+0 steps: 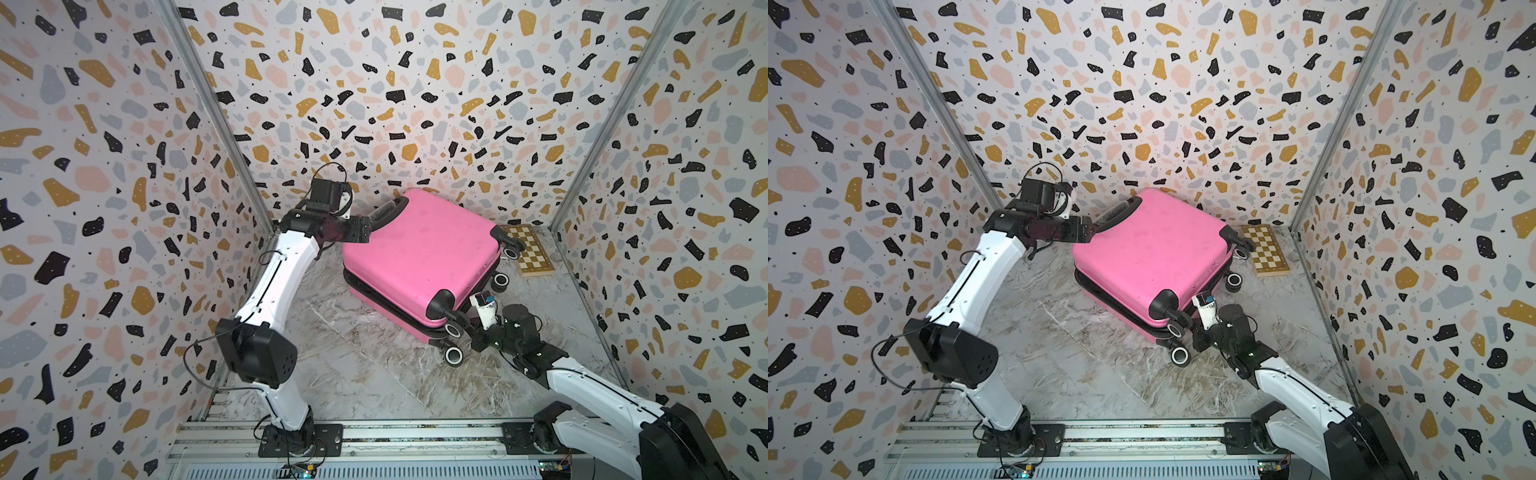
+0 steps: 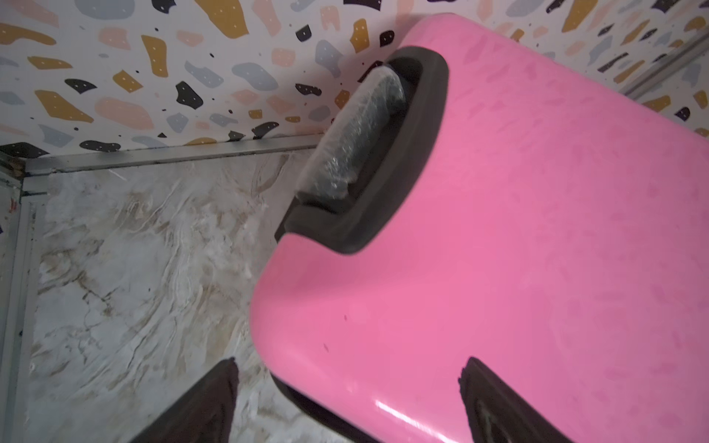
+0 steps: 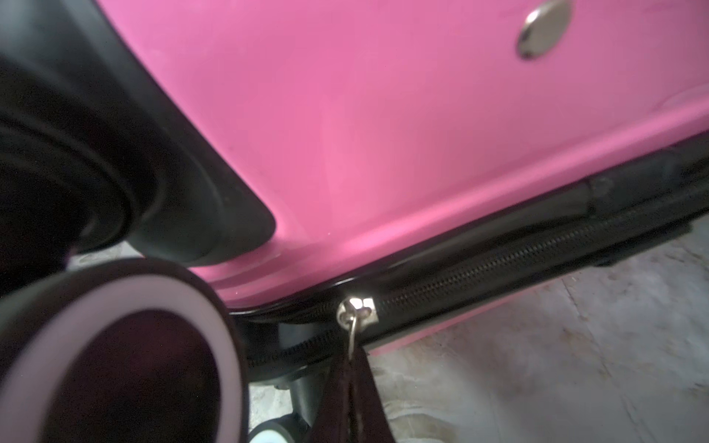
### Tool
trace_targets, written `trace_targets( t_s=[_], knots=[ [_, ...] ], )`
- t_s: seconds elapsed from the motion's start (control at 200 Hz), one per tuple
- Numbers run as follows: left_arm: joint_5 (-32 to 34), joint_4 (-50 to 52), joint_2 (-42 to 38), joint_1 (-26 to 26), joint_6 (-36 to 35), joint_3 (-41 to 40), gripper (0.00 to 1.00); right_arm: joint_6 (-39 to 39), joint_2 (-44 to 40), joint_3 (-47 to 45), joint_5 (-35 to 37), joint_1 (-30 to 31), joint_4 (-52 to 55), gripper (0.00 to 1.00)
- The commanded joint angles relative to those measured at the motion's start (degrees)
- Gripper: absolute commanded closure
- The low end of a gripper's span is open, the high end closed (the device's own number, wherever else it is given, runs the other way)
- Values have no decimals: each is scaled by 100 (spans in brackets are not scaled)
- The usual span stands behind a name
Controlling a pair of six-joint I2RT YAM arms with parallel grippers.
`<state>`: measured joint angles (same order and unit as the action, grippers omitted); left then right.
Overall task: Close the suitcase zippers
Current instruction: Zip the zipper on the suitcase.
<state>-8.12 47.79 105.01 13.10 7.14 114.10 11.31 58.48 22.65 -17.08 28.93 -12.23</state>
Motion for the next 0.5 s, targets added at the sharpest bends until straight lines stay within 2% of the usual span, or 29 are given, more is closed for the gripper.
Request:
trace_targets(
  t_s=[0.0,0.2,0.275,0.385,0.496],
  knots=[
    [-484,46,857,-49,-305,1023,14,-56,51,163,-324,52,-106,100],
    [-348,283,2484,-112,-465,2915,16,-13,74,256,-331,77,16,100],
    [-305,238,2904,-128,-511,3357,18,-6,96,322,-332,85,86,100],
    [-421,64,3161,-124,-563,3346,21,-5,108,369,-331,93,142,100],
    [-953,52,3149,-116,-734,2919,33,-66,128,396,-241,87,164,100]
  ],
)
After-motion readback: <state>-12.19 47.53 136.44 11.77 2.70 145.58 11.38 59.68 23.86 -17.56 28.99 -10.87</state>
